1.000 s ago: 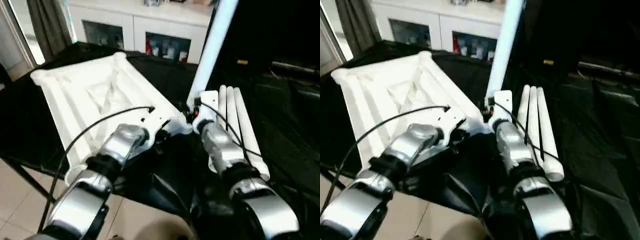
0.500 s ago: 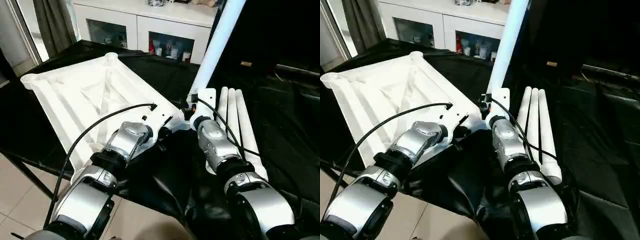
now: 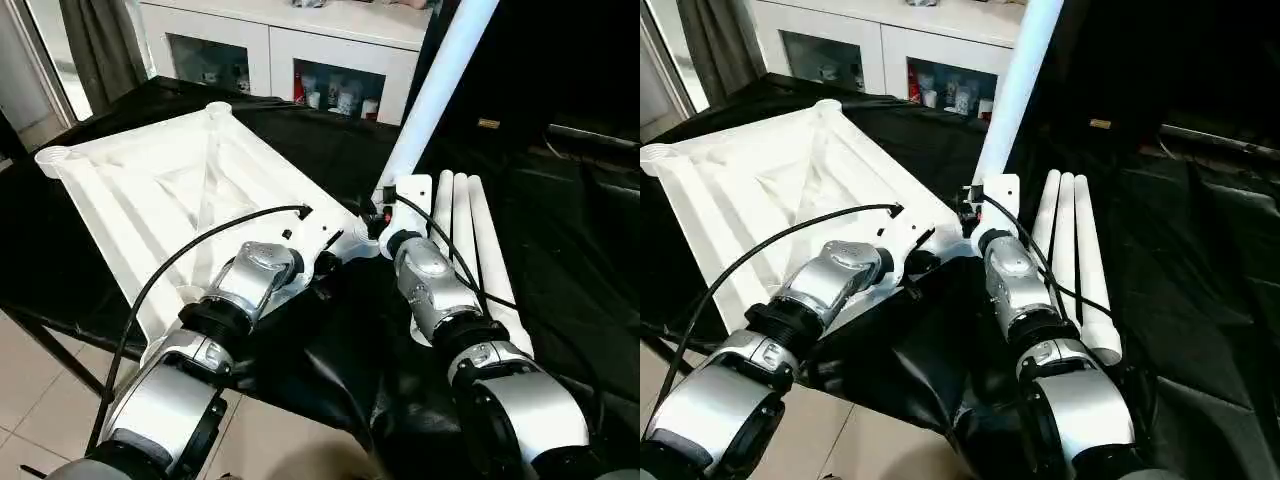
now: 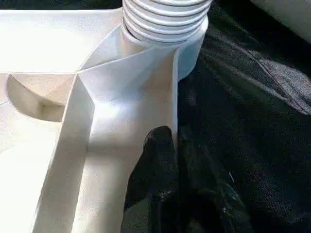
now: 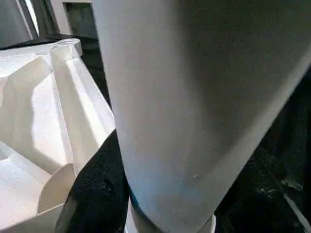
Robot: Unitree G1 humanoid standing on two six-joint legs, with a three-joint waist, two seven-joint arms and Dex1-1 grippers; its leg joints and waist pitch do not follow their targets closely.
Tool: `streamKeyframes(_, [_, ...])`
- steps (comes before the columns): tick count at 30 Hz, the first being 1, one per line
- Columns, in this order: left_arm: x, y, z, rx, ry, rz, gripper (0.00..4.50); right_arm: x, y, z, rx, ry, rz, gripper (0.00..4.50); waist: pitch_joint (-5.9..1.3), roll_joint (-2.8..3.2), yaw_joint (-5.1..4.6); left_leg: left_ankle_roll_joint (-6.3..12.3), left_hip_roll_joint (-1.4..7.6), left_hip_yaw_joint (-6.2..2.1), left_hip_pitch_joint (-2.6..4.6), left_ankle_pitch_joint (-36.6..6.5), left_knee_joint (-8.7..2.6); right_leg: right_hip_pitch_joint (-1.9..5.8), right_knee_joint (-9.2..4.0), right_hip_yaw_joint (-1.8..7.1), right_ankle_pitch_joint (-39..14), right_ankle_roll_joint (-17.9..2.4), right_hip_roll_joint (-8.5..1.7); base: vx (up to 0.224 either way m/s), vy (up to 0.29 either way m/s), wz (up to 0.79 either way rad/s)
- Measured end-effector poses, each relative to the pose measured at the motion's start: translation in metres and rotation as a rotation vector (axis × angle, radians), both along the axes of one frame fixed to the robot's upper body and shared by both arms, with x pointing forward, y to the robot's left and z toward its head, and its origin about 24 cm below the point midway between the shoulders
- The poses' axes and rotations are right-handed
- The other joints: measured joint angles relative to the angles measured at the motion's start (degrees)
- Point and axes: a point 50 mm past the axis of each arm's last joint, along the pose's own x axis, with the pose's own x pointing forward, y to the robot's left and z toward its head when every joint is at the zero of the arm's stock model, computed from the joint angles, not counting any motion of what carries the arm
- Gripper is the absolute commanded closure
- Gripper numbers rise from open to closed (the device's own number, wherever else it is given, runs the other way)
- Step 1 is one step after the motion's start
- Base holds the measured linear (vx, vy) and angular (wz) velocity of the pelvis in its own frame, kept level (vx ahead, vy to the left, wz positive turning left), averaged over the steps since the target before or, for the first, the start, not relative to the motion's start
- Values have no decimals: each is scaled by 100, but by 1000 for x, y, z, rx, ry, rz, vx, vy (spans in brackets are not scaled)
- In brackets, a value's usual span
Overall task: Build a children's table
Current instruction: Insert table leg to table base
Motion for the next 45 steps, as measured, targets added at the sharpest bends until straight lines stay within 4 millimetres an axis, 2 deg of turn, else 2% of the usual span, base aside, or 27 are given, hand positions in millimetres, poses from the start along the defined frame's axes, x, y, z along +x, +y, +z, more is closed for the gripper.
streamKeyframes(6, [1, 3, 1, 0, -4, -6, 450, 1, 2, 3, -17, -10, 22, 262, 11, 18, -15, 0, -1, 0, -1, 0, 0, -18, -6, -1, 0, 0, 0, 0, 0, 0])
streamKeyframes(27, [-2, 10, 3, 7, -15, -41, 450, 3, 3, 7, -8, -18, 93, 262, 12, 15, -43, 0, 4, 8, -9, 0, -17, -32, -4, -1, 0, 0, 0, 0, 0, 0])
streamKeyframes(32, [-5, 19, 5, 22, -35, -84, 450, 5, 1, 11, -40, -18, 198, 262, 8, 8, -80, 0, 15, 21, -11, 1, -16, -36, 9, -1, 15, -18, 2, 0, 0, 0])
streamKeyframes(36, [-9, 27, 7, 34, -49, -143, 450, 5, -6, 15, -79, -7, 327, 262, -19, -30, -83, -1, 29, 44, -4, 1, -14, -39, 13, 0, 107, -21, 1, 14, -2, 0])
streamKeyframes(41, [-26, 56, 10, 53, -50, -294, 450, -7, -18, 19, -102, 8, 660, 262, -51, -44, -78, 24, 95, 72, -1, 11, -2, -46, 41, -1, 68, -53, 49, 65, -11, -2])
streamKeyframes(45, [-32, 67, 13, 61, -47, -356, 450, -15, -21, 19, -93, 15, 788, 262, -69, -67, -57, 46, 102, 81, 1, -13, 10, -55, 98, 21, 18, -125, 69, 48, -5, 1])
